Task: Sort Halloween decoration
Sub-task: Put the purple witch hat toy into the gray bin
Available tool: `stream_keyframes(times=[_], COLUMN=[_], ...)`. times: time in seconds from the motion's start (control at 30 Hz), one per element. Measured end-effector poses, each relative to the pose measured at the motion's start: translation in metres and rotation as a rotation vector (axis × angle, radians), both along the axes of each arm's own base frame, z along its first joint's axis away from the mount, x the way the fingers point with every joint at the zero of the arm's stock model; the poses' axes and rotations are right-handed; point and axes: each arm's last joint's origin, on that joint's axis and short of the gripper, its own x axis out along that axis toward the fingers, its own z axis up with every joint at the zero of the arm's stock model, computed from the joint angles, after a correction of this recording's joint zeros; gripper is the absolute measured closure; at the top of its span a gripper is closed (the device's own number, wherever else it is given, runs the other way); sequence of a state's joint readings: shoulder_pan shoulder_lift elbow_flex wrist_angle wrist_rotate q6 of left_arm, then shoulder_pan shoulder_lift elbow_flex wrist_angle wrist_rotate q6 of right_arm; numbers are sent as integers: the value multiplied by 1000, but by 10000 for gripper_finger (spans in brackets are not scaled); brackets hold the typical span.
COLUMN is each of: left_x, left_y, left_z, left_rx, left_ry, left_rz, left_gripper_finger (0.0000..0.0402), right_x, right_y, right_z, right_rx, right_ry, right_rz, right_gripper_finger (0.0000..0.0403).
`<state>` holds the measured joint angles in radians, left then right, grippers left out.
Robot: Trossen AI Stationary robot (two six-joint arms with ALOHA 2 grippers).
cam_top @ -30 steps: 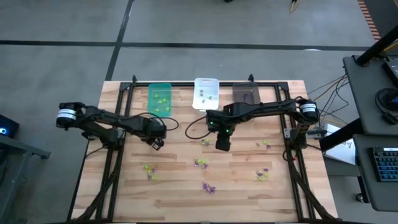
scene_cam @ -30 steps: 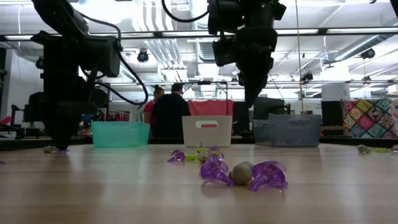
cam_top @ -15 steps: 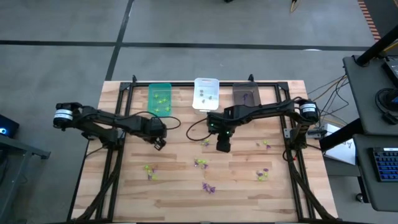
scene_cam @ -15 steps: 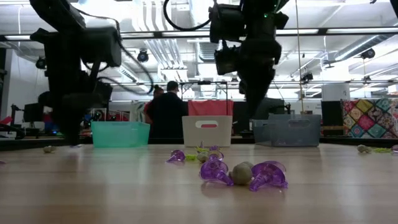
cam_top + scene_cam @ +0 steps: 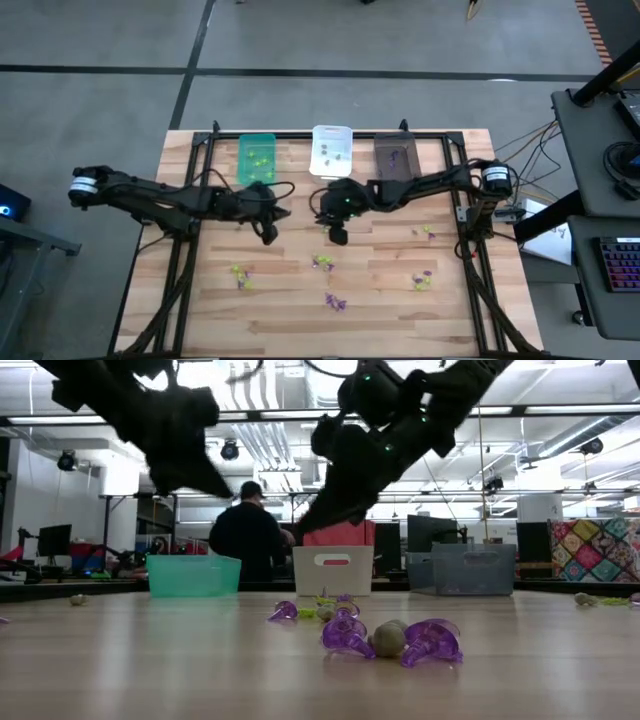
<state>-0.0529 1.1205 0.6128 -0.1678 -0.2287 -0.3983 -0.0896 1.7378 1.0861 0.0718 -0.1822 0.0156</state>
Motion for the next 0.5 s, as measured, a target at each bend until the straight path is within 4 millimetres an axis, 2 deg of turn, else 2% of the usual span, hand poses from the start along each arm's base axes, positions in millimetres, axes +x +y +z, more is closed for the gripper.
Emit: stream_keyframes(times=[0.2,0.5], left_x=[8,22], left_y=[-10,-16], left_z=[7,-3], left_rx=[85,121], left_ry=[-94,-104], left_rz=[-108,-151], left_gripper_finger=[401,402], right_x=[4,12], right_y=[0,6], right_z=[5,20], right_rx=[11,50], right_ry=[-209,-281], right_rz=[-2,64], right_gripper_finger=[322,234])
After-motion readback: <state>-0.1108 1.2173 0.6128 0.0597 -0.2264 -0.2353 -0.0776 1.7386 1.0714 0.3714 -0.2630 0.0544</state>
